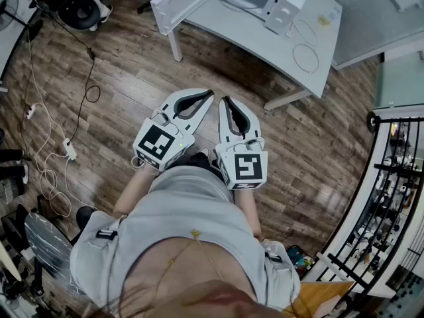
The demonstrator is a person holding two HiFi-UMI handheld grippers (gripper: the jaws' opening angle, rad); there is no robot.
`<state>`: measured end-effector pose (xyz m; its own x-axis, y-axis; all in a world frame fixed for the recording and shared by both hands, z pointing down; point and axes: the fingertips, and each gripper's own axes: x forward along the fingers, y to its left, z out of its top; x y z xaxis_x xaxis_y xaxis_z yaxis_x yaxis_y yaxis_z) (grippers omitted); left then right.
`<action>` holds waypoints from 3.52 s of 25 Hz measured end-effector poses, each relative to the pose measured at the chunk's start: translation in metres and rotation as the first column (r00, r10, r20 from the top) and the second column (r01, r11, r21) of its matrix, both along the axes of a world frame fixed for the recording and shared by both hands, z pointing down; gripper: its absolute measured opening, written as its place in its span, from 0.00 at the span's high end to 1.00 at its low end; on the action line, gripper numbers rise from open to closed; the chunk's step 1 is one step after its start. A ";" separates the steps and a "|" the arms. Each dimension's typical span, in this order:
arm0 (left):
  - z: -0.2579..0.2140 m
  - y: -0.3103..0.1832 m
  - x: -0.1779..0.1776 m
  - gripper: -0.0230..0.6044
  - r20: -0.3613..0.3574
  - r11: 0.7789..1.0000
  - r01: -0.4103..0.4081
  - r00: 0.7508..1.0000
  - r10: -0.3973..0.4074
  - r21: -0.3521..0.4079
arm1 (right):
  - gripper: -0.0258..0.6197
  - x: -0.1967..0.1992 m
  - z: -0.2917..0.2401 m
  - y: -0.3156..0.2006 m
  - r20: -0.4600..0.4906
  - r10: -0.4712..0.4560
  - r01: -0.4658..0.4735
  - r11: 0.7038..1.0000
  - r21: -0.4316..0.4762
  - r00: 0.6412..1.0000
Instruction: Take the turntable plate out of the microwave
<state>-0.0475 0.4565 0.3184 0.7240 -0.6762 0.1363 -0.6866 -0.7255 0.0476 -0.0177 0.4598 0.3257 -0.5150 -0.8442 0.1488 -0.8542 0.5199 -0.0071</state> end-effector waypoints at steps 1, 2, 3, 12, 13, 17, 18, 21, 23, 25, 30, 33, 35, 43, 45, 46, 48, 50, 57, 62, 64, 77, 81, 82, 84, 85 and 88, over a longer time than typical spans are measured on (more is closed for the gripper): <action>0.001 0.000 0.000 0.91 -0.005 1.000 0.003 1.000 -0.003 -0.003 | 0.92 -0.001 -0.001 0.001 0.001 -0.007 0.007 1.000 0.003 1.000; 0.001 0.000 0.000 0.91 -0.010 1.000 0.006 1.000 -0.006 -0.006 | 0.90 -0.001 -0.001 0.003 0.002 -0.014 0.014 1.000 0.006 1.000; 0.002 0.000 -0.001 0.91 -0.017 1.000 0.011 1.000 -0.011 -0.012 | 0.83 -0.001 -0.001 0.004 0.005 -0.020 0.020 1.000 0.006 1.000; 0.009 -0.007 0.005 0.76 -0.032 0.999 0.025 0.999 -0.025 -0.023 | 0.77 0.014 0.002 -0.001 0.039 -0.032 0.032 0.999 -0.002 0.999; 0.010 -0.008 0.007 0.76 -0.031 0.999 0.028 0.999 -0.029 -0.021 | 0.77 0.016 0.003 -0.002 0.039 -0.036 0.036 0.999 0.001 0.999; 0.010 -0.014 0.012 0.76 -0.053 0.999 0.039 0.998 -0.040 -0.028 | 0.76 0.022 0.000 -0.008 0.047 -0.069 0.068 0.997 0.019 0.996; 0.010 -0.015 0.013 0.76 -0.056 0.999 0.040 0.998 -0.042 -0.028 | 0.76 0.023 -0.001 -0.009 0.058 -0.076 0.074 0.997 0.026 0.995; 0.009 -0.020 0.018 0.75 -0.045 0.999 0.040 0.998 -0.041 -0.018 | 0.76 0.028 -0.002 -0.016 0.099 -0.074 0.071 0.997 0.036 0.992; 0.008 -0.025 0.019 0.75 -0.039 0.999 0.038 0.998 -0.039 -0.010 | 0.76 0.030 0.000 -0.023 0.115 -0.062 0.058 0.998 0.031 0.991; 0.008 -0.031 0.018 0.75 -0.044 0.999 0.035 0.998 -0.036 -0.008 | 0.76 0.030 0.002 -0.030 0.124 -0.051 0.049 0.999 0.021 0.991; 0.009 -0.059 0.013 0.75 -0.070 1.000 0.014 0.997 -0.015 -0.018 | 0.77 0.024 0.003 -0.057 0.129 -0.042 0.038 0.999 0.026 0.991; 0.010 -0.083 0.009 0.75 -0.077 1.000 -0.006 0.997 0.005 -0.018 | 0.78 0.021 0.003 -0.081 0.135 -0.023 0.020 1.000 0.022 0.991; 0.011 -0.102 0.007 0.75 -0.084 0.999 -0.026 0.996 0.024 -0.020 | 0.78 0.018 0.002 -0.099 0.130 -0.014 0.010 1.000 0.026 0.991; 0.013 -0.174 -0.009 0.75 -0.089 0.996 -0.088 0.992 0.085 -0.034 | 0.78 0.005 0.005 -0.168 0.137 0.035 -0.036 0.999 0.007 0.990; 0.012 -0.188 -0.015 0.75 -0.097 0.994 -0.098 0.991 0.093 -0.041 | 0.78 0.000 0.006 -0.180 0.130 0.047 -0.047 0.999 0.000 0.990; 0.012 -0.194 -0.018 0.75 -0.098 0.994 -0.103 0.990 0.099 -0.043 | 0.78 -0.003 0.006 -0.186 0.127 0.050 -0.050 0.999 -0.003 0.991; 0.014 -0.206 -0.021 0.75 -0.092 0.993 -0.112 0.990 0.108 -0.046 | 0.78 -0.007 0.009 -0.198 0.120 0.058 -0.057 0.998 -0.011 0.991; 0.016 -0.217 -0.025 0.75 -0.087 0.992 -0.121 0.989 0.117 -0.048 | 0.78 -0.011 0.011 -0.208 0.110 0.067 -0.066 0.998 -0.016 0.992; 0.018 -0.238 -0.042 0.75 -0.083 0.987 -0.156 0.985 0.152 -0.048 | 0.78 -0.029 0.012 -0.235 0.107 0.090 -0.089 0.996 -0.007 0.990; 0.017 -0.247 -0.045 0.75 -0.086 0.984 -0.174 0.982 0.169 -0.044 | 0.78 -0.033 0.010 -0.244 0.105 0.109 -0.110 0.994 -0.001 0.988; 0.016 -0.249 -0.046 0.75 -0.093 0.983 -0.178 0.981 0.173 -0.046 | 0.78 -0.035 0.008 -0.245 0.110 0.108 -0.109 0.994 0.003 0.988; 0.017 -0.304 -0.041 0.75 -0.105 0.989 -0.140 0.985 0.134 -0.048 | 0.78 -0.030 0.008 -0.303 0.111 0.064 -0.065 0.998 0.007 0.992; 0.012 -0.336 -0.028 0.75 -0.100 0.989 -0.141 0.986 0.136 -0.040 | 0.78 -0.020 0.003 -0.337 0.128 0.053 -0.055 0.998 0.015 0.990; 0.010 -0.345 -0.024 0.75 -0.098 0.990 -0.139 0.986 0.135 -0.039 | 0.78 -0.017 0.001 -0.346 0.130 0.049 -0.052 0.998 0.019 0.990; 0.006 -0.365 -0.016 0.75 -0.097 0.990 -0.135 0.987 0.131 -0.034 | 0.78 -0.010 -0.004 -0.365 0.129 0.043 -0.047 0.998 0.030 0.991; 0.003 -0.374 -0.013 0.75 -0.097 0.991 -0.133 0.987 0.129 -0.031 | 0.78 -0.007 -0.007 -0.374 0.129 0.040 -0.045 0.998 0.035 0.991; -0.001 -0.399 -0.003 0.75 -0.094 0.992 -0.125 0.988 0.122 -0.026 | 0.78 0.004 -0.012 -0.398 0.135 0.034 -0.041 0.998 0.044 0.990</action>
<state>-0.0503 0.0572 0.3172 0.8120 -0.5774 0.0853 -0.5836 -0.8015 0.1307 -0.0135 0.0613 0.3135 -0.4953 -0.8678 0.0406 -0.8662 0.4898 -0.0990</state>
